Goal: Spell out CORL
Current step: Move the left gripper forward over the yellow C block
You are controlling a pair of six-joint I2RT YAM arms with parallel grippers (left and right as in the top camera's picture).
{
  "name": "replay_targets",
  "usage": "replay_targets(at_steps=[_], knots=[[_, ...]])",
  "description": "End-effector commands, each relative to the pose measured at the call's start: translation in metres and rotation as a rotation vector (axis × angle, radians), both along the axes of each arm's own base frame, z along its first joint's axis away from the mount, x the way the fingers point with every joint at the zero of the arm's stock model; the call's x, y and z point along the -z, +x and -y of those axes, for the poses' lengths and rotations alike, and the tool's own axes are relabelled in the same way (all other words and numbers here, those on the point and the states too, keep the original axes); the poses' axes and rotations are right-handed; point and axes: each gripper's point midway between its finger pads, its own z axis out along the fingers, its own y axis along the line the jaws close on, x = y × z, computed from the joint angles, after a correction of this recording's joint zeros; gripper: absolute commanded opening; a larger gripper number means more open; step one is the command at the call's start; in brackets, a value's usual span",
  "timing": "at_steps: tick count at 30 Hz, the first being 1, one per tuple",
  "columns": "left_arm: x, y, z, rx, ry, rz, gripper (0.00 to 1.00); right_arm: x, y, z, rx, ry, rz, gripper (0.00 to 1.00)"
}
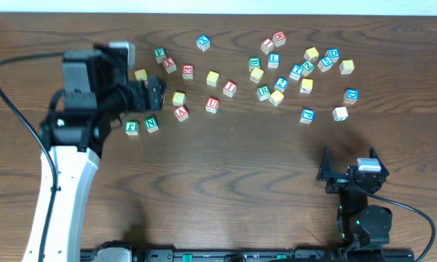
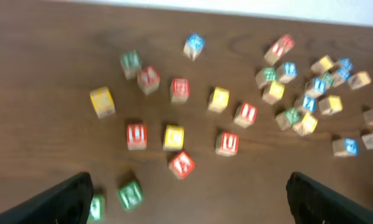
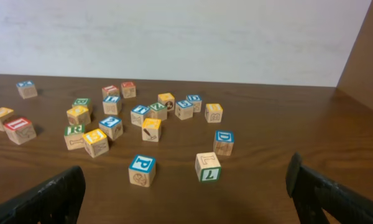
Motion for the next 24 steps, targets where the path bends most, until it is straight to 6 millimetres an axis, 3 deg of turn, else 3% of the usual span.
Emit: replay_targets(at_steps=[1,9,19,22,24], knots=[[-0.026,0.004,-0.002,0.039,0.053,0.020,0.98,0.001,0.000,0.000,-0.004,-0.008,-0.002,0.99],[-0.023,-0.010,-0.004,0.063,0.089,-0.046,0.98,0.001,0.000,0.000,-0.004,-0.008,-0.002,0.99],[-0.025,-0.004,-0.003,0.095,0.124,-0.009,0.98,0.001,0.000,0.000,-0.004,-0.008,-0.002,0.99],[-0.005,0.010,-0.027,-0.032,0.209,-0.067,0.98,0.001,0.000,0.000,-0.004,-0.008,-0.002,0.99],[0.016,0.022,-0.025,-0.037,0.225,-0.121,0.98,0.001,0.000,0.000,-0.004,-0.008,-0.002,0.99]])
